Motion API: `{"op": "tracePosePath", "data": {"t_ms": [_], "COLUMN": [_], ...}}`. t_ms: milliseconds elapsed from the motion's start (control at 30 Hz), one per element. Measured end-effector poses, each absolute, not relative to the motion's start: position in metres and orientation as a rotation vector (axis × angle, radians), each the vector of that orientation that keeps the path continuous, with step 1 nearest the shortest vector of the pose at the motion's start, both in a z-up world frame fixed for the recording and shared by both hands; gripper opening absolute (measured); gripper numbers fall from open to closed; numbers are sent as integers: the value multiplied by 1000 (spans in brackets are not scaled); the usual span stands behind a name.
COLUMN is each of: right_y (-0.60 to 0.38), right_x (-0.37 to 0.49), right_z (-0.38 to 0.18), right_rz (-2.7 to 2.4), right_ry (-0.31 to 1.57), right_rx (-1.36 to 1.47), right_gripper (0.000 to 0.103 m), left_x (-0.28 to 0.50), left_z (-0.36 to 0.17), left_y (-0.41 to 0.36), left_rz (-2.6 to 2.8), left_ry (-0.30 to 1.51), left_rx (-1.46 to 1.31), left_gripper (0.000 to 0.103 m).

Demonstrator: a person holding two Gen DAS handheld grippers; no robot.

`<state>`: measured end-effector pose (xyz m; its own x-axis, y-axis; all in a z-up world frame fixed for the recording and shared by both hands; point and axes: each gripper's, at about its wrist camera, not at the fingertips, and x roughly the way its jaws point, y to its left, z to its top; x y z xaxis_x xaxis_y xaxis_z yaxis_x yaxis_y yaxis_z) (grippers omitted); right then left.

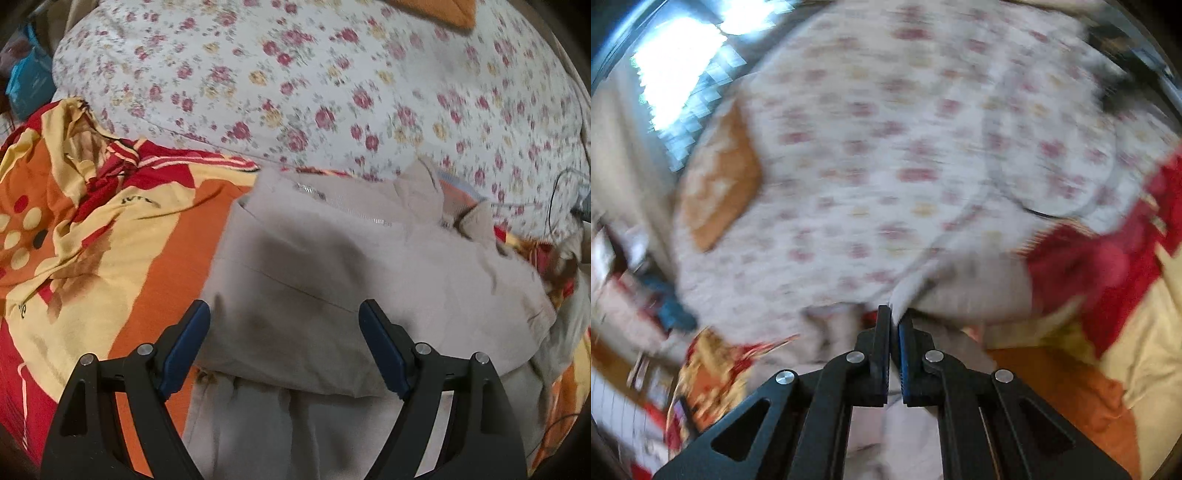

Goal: Fold large clothes

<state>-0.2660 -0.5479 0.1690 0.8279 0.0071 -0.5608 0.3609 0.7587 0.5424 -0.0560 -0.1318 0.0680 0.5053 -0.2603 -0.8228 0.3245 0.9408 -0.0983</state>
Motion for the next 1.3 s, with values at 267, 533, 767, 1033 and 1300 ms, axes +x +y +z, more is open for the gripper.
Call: {"op": "tracePosePath", "data": {"t_ms": [267,533,767,1033,1300], "right_y": [-377,-398,-425,-454,-483], "right_x": [-244,-277,-288,-301,-311], "right_z": [168,108,106,101,89], "right_rz": [241,142,90,-58,-186], "right_ry": [757,862,732,671,664], "right_rx": [344,538,688,693,776], "right_gripper": [43,52,63,63,63], "left_x": [-53,-64,-60,-36,-59], "left_z": [80,87,87,45,129], "left_y": [-111,-128,-193,-265,-172], "left_rz": [-413,-579,-713,-727,-718], "left_ry": [978,993,1036,1193,850], "left_rx": [-72,-143,-105,-64,-298], "left_gripper": [83,86,92,19,5]}}
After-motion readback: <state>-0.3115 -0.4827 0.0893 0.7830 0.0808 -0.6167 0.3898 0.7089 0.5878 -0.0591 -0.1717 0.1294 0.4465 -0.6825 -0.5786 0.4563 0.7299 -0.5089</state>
